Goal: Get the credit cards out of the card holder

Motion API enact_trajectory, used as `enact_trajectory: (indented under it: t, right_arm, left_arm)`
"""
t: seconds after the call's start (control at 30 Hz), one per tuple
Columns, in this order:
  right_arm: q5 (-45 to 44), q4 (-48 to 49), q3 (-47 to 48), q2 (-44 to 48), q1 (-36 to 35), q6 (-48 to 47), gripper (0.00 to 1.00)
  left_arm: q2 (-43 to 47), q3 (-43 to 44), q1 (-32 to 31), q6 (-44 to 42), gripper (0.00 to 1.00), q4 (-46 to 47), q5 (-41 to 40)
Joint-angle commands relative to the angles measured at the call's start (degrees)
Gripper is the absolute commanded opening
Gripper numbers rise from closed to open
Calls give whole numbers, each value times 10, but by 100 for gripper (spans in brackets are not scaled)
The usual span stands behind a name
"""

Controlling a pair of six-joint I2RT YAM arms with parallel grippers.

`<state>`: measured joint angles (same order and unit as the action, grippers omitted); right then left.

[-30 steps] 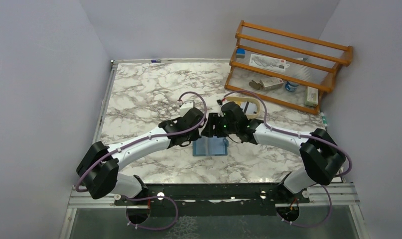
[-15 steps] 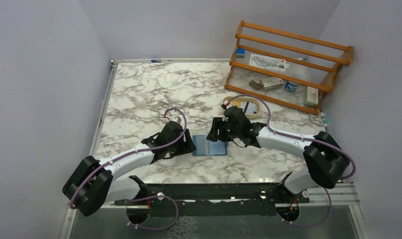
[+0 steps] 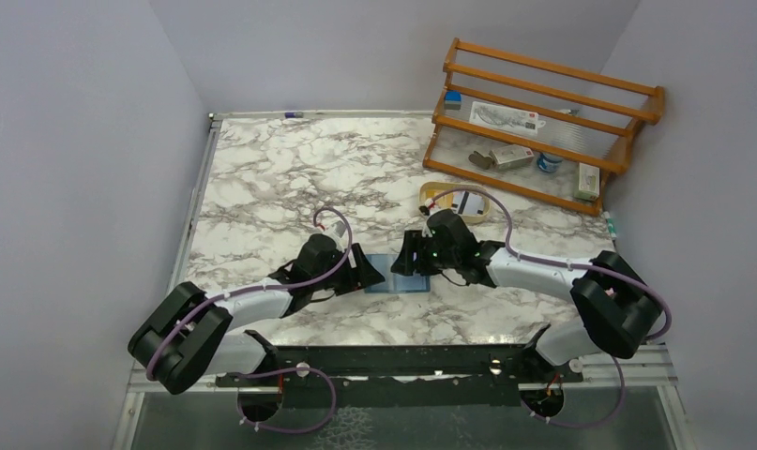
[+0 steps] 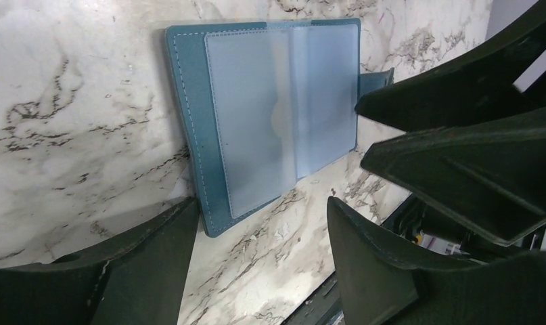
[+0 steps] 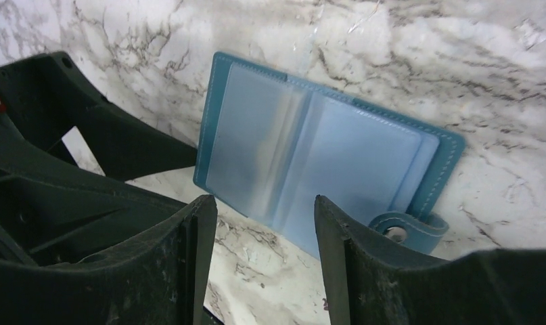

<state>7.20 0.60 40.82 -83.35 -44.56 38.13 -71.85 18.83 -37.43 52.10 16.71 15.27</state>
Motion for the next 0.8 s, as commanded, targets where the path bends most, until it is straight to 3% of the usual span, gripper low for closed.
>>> enact_trajectory:
  t: [0.0, 0.33, 0.77]
  right_arm:
    - [71, 84, -36, -2, -2, 13, 59]
    - [93, 165, -108, -49, -2, 46, 57]
    - [133, 255, -146, -114, -2, 77, 57]
  left_arm:
    - [-26, -14, 9, -3, 71, 34, 27]
    - [5, -8, 15, 3, 71, 42, 31]
    - [16, -30, 19, 58, 71, 141, 43]
